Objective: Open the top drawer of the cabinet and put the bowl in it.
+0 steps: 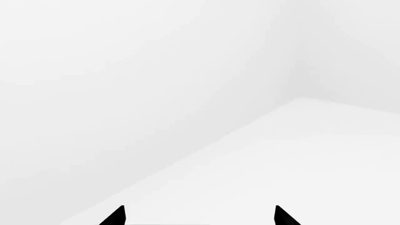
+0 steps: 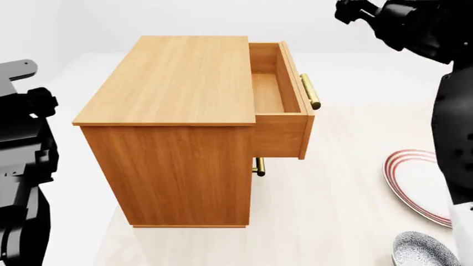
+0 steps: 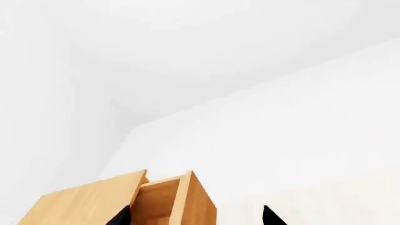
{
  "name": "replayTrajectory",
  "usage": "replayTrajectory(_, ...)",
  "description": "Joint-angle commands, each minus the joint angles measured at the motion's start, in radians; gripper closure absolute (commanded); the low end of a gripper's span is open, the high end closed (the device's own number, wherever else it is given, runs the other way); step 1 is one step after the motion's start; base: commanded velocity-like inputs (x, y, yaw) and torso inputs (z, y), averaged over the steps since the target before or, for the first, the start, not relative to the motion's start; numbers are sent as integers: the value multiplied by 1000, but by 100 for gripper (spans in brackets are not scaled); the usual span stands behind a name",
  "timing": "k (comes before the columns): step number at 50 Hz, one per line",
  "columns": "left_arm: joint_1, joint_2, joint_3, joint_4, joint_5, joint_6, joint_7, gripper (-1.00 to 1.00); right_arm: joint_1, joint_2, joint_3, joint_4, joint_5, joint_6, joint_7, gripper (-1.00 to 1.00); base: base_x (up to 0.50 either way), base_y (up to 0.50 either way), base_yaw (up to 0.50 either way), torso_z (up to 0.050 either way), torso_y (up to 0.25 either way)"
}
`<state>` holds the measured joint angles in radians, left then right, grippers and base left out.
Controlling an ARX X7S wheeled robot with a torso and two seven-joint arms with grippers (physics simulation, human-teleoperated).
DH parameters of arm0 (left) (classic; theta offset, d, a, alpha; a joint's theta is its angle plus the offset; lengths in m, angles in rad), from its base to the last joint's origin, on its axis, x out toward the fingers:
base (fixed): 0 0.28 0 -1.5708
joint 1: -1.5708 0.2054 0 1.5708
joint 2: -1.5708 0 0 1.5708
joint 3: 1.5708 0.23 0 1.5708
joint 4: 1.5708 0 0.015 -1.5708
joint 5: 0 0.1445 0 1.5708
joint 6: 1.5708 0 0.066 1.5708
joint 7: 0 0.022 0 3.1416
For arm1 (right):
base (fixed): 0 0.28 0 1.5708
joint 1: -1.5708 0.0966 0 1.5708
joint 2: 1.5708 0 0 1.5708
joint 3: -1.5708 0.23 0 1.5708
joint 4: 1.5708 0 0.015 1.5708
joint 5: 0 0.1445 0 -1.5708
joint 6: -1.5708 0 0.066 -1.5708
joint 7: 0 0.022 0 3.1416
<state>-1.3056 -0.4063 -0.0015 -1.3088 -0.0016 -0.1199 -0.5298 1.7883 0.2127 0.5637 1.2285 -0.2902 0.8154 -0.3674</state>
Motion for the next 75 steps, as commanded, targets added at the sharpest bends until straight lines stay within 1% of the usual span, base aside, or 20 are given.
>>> replayTrajectory(1,5,-5,-9,0,0,4,3,-100,183,-138,-293,78,-141,95,-141,-100,0,0,0,0,0)
replayTrajectory(5,10,-5,-10,0,1,4,3,-100,195,-185,-420,79,-140,216,-182,-100,0,0,0,0,0)
replayTrajectory(10,9,-2,-10,0,2,4,5,-100,211,-200,-515,80,-3,385,-230,-100,0,0,0,0,0)
replayTrajectory(18,9,-2,-9,0,1,5,9,-100,180,-198,-666,80,173,469,-209,-100,0,0,0,0,0)
replayTrajectory(23,16,-5,-18,0,-1,4,9,-100,153,-194,-709,80,239,481,-186,-100,0,0,0,0,0)
replayTrajectory(30,14,-6,-22,0,1,0,10,-100,128,-192,-755,80,274,501,-170,-100,0,0,0,0,0)
replayTrajectory(34,17,-6,-25,0,0,0,10,-100,118,-211,-891,80,271,505,-213,-100,0,0,0,0,0)
replayTrajectory(38,19,-6,-28,0,1,0,9,-100,115,-211,-958,80,318,504,-208,-100,0,0,0,0,0)
replayTrajectory(47,21,-7,-31,0,1,0,9,-100,88,-211,-1027,80,360,492,-210,-100,0,0,0,0,0)
replayTrajectory(56,24,-4,-32,0,1,0,8,-100,72,-212,-1125,80,452,478,-204,-100,0,0,0,0,0)
replayTrajectory(67,26,-4,-34,0,1,1,10,-100,65,-212,-1282,80,603,456,-178,-100,0,0,0,0,0)
replayTrajectory(75,26,-5,-35,0,1,3,11,-100,56,-212,-1315,80,620,445,-164,-100,0,0,0,0,0)
